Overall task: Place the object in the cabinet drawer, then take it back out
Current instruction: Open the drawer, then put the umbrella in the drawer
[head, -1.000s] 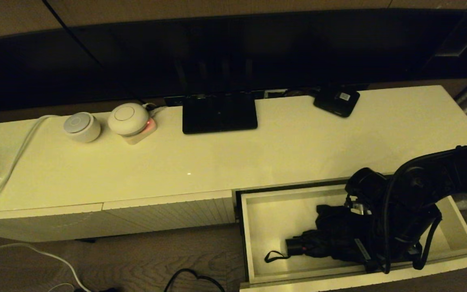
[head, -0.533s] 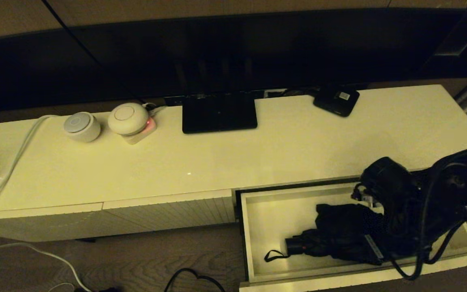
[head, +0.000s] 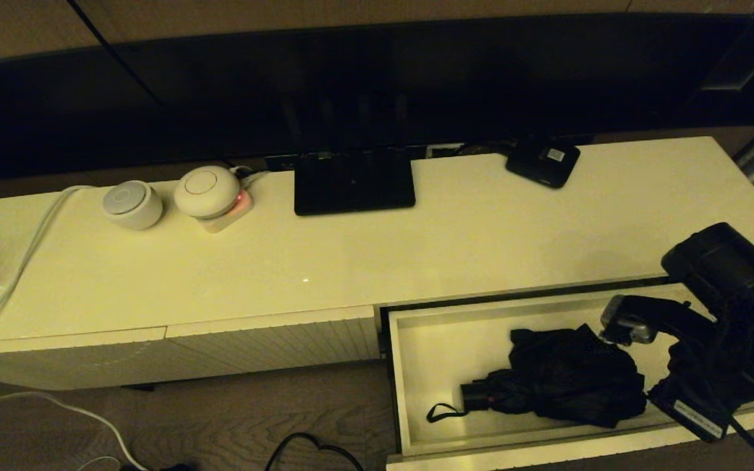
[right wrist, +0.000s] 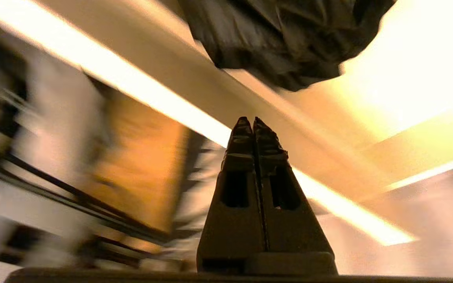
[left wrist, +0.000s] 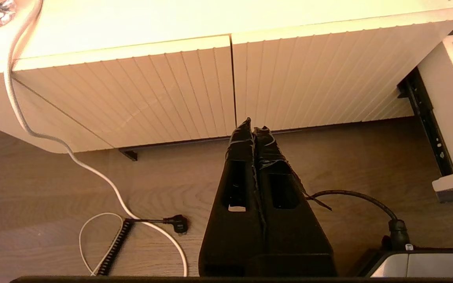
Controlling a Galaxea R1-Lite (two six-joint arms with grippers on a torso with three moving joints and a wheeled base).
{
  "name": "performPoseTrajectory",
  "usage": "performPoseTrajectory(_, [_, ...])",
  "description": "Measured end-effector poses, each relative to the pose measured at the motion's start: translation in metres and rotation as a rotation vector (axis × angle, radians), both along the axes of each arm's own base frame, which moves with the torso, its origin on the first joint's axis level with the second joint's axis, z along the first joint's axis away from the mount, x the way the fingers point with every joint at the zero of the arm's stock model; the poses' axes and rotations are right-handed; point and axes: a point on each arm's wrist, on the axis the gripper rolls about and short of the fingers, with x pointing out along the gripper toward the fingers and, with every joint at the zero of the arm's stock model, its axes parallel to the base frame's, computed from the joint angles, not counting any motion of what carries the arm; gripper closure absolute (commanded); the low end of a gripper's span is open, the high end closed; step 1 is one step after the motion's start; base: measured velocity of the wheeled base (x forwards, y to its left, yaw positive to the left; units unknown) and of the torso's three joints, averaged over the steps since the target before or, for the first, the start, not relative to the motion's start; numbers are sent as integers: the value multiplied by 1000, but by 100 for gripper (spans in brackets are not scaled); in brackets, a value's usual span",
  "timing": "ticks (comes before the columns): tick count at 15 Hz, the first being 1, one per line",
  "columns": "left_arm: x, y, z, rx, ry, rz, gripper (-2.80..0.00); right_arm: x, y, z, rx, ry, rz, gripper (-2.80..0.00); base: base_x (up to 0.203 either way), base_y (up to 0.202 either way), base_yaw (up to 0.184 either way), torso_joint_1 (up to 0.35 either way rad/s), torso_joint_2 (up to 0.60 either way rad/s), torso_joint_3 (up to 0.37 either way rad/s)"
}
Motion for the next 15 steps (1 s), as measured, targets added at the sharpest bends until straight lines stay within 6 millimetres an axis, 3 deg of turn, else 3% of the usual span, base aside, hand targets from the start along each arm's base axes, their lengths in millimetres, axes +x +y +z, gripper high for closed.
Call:
performPoseTrajectory(7, [0, 0, 0, 0, 0, 0, 0, -10, -4, -12, -162, 18, 715, 0, 0, 0, 0, 0, 0, 0])
performPoseTrajectory(12, [0, 0, 0, 0, 0, 0, 0, 3, 1, -23, -147, -4, 818, 0, 0, 0, 0, 0, 0, 0])
performPoseTrajectory(13, [0, 0, 0, 0, 0, 0, 0, 3, 1, -26, -147, 5, 821, -280, 0, 0, 0, 0, 0, 0])
performPoseTrajectory(15, [0, 0, 0, 0, 0, 0, 0, 4, 1, -28, -150, 15, 825, -280, 0, 0, 0, 0, 0, 0])
